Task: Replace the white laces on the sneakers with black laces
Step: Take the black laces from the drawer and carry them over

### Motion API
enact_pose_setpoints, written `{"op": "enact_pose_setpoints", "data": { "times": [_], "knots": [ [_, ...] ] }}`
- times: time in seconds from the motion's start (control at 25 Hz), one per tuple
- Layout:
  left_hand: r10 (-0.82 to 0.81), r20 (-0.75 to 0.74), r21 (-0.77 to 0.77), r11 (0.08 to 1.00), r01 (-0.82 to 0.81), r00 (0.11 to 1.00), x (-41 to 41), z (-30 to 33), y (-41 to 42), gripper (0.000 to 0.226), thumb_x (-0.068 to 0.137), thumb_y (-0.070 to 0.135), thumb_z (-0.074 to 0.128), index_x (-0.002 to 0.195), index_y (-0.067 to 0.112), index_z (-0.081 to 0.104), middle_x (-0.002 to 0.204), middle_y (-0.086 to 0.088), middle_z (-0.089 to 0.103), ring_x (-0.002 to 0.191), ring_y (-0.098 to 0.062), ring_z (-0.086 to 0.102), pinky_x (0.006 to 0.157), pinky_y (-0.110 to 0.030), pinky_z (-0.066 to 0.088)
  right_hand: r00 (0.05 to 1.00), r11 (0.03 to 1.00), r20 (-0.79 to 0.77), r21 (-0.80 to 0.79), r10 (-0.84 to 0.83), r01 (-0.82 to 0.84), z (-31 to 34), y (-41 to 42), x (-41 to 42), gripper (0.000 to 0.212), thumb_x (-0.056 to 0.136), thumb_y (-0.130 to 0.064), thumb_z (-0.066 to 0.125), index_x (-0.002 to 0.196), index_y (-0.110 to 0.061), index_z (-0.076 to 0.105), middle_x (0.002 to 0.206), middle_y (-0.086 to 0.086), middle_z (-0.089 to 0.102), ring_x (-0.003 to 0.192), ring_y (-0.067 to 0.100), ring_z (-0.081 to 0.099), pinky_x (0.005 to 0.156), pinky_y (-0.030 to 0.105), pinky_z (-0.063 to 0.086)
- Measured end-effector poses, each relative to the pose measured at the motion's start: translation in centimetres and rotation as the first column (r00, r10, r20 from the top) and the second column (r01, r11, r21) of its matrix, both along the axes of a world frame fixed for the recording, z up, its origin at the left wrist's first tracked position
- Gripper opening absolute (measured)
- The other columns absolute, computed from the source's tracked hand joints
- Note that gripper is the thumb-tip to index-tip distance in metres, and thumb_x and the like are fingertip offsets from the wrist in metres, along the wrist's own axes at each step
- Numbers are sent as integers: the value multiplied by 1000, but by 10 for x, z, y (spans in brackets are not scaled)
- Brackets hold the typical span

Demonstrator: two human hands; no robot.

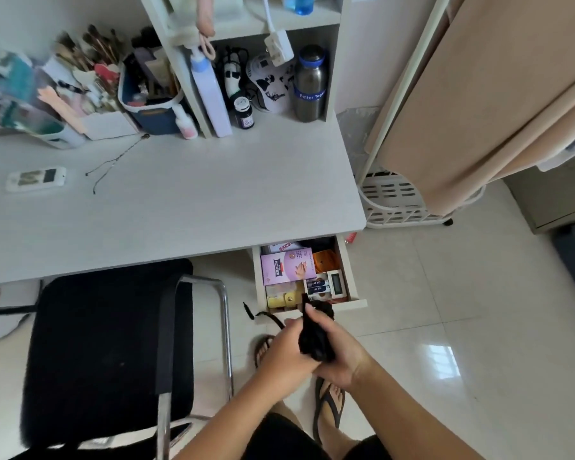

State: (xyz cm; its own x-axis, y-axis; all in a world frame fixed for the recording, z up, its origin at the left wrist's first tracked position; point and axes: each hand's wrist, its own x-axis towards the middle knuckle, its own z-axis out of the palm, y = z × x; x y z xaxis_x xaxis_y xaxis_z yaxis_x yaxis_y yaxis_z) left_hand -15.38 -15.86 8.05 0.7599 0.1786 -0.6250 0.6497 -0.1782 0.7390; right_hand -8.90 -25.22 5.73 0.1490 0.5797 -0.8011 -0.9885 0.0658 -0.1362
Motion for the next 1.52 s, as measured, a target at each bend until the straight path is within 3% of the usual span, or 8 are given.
{"op": "enact_pose_setpoints", "data": {
  "times": [0.16, 0.4, 0.56, 0.64, 0.84, 1.0, 1.24, 1.52],
  "knots": [
    [290, 9, -327, 905, -272, 957, -33, 19, -13, 64, 91, 8, 57, 140, 35, 25, 129, 15, 51, 116, 2, 51, 99, -24, 43, 988, 989, 148, -132, -54, 74, 6, -34, 1, 23, 80, -7, 61, 102, 1, 58, 87, 20, 67, 76, 28, 65, 69, 34, 53],
    [657, -658, -426, 77, -902, 367, -23, -59, 0, 12, 92, 1, 36, 92, 0, 48, 105, -22, 48, 93, -32, 52, 89, -45, 43, 944, 967, 215, 104, -249, 231, 68, -77, 19, 42, 52, -2, 84, 85, -1, 57, 74, 12, 55, 57, 16, 53, 50, 26, 52],
    [683, -649, -625, -225, -748, 337, 13, -62, 9, 30, 98, 26, 38, 111, -1, 40, 127, -26, 48, 112, -38, 57, 93, -56, 43, 931, 987, 334, 102, -150, 122, 95, -88, 32, 57, 33, -11, 92, 76, -3, 56, 66, 10, 52, 51, 14, 49, 46, 24, 48],
    [679, -532, -772, -144, -619, 506, 22, -40, 8, 58, 92, 50, 43, 118, -2, 44, 122, -22, 60, 99, -33, 66, 91, -54, 47, 920, 996, 385, -71, 74, -50, 85, -86, 32, 56, 37, -12, 89, 80, -3, 54, 66, 14, 54, 52, 19, 53, 49, 28, 50],
    [-83, 234, -381, 909, 169, 969, 16, 0, -14, 54, 76, 68, 53, 116, 33, 59, 105, 18, 67, 104, 4, 58, 94, -22, 45, 940, 999, 341, -27, 32, -25, 83, -72, 37, 44, 51, -13, 80, 86, -2, 56, 75, 17, 53, 55, 21, 55, 52, 30, 51],
    [237, 92, -241, 948, -209, 967, 8, -3, -10, 17, 98, 26, 45, 98, 19, 60, 77, 2, 66, 86, -12, 67, 76, -21, 54, 845, 939, 522, -222, -113, 263, 62, -71, 58, 21, 75, -6, 72, 91, -8, 58, 81, 11, 59, 66, 21, 59, 60, 28, 50],
    [673, -542, -725, -71, -685, 504, 45, 2, -18, 21, 99, 4, 39, 90, -3, 56, 78, -16, 57, 81, -27, 59, 63, -36, 59, 552, 826, 629, -298, 547, -478, 14, -48, 11, 58, 70, -28, 81, 122, -19, 56, 112, -3, 68, 106, 11, 62, 93, 24, 48],
    [697, -263, -650, 384, -656, 668, 46, -25, 20, 22, 97, 23, 46, 105, 9, 60, 92, -8, 63, 87, -20, 62, 73, -32, 54, 827, 912, 394, -256, 400, -319, 20, -39, 20, 17, 86, -21, 64, 94, -6, 63, 81, 8, 69, 73, 20, 65, 67, 34, 52]
  ]
}}
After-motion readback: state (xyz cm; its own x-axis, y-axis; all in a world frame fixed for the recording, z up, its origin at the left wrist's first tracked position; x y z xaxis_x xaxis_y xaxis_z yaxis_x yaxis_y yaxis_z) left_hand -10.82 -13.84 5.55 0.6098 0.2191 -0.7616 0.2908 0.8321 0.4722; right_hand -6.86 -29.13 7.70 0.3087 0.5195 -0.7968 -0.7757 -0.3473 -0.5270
